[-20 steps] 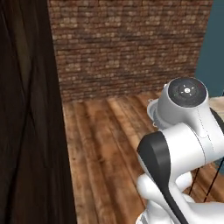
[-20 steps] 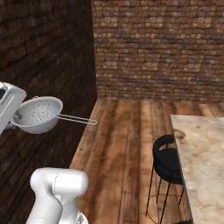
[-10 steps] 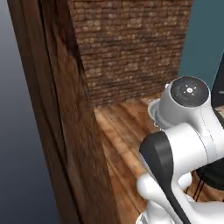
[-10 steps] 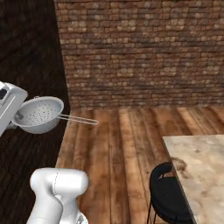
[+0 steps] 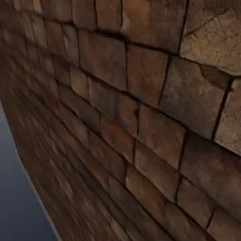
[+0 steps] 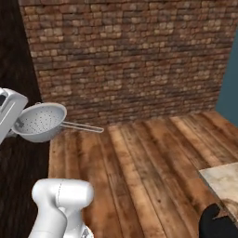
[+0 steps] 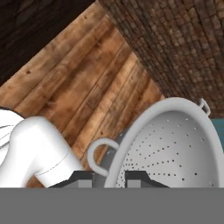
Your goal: Open the cabinet and setup a tea strainer by placing it in the bowl upright.
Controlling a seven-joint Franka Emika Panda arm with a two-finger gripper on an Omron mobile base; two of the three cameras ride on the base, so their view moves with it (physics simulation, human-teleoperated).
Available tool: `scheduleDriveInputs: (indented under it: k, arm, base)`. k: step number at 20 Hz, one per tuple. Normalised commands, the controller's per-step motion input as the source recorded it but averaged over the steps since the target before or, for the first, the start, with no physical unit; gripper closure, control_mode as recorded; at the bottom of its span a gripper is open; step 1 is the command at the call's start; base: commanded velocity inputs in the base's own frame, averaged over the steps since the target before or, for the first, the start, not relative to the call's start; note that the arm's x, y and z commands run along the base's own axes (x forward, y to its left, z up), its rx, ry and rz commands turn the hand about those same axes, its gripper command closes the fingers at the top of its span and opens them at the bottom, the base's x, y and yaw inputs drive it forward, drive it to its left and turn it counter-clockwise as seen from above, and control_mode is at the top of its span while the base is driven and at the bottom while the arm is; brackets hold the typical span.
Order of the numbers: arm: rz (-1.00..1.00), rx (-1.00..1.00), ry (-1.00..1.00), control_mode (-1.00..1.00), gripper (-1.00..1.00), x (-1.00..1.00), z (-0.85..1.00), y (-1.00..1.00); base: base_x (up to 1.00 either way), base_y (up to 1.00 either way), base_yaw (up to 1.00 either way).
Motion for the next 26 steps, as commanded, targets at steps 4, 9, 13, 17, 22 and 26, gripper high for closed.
scheduleDriveInputs:
  k: [4,9,13,17,22,26]
  arm:
    - [0.00,0.00,0.00,1.00,1.00,0.00,0.00,0.00]
    - [0.00,0.00,0.00,1.00,1.00,0.00,0.00,0.00]
    - [0.00,0.00,0.00,1.00,1.00,0.00,0.00,0.00]
    - [0.00,0.00,0.00,1.00,1.00,0.00,0.00,0.00]
    - [0.00,0.00,0.00,1.00,1.00,0.00,0.00,0.00]
    - [0.00,0.00,0.00,1.00,1.00,0.00,0.00,0.00]
  base:
    - [1.00,0.75,-0.40]
    - [1.00,0.12,-0.39]
    - [0.85,0.00,-0.52]
    - [0.49,0.03,-0.70]
    - [0.66,0.27,-0.69]
    - [0.44,0.41,-0.77]
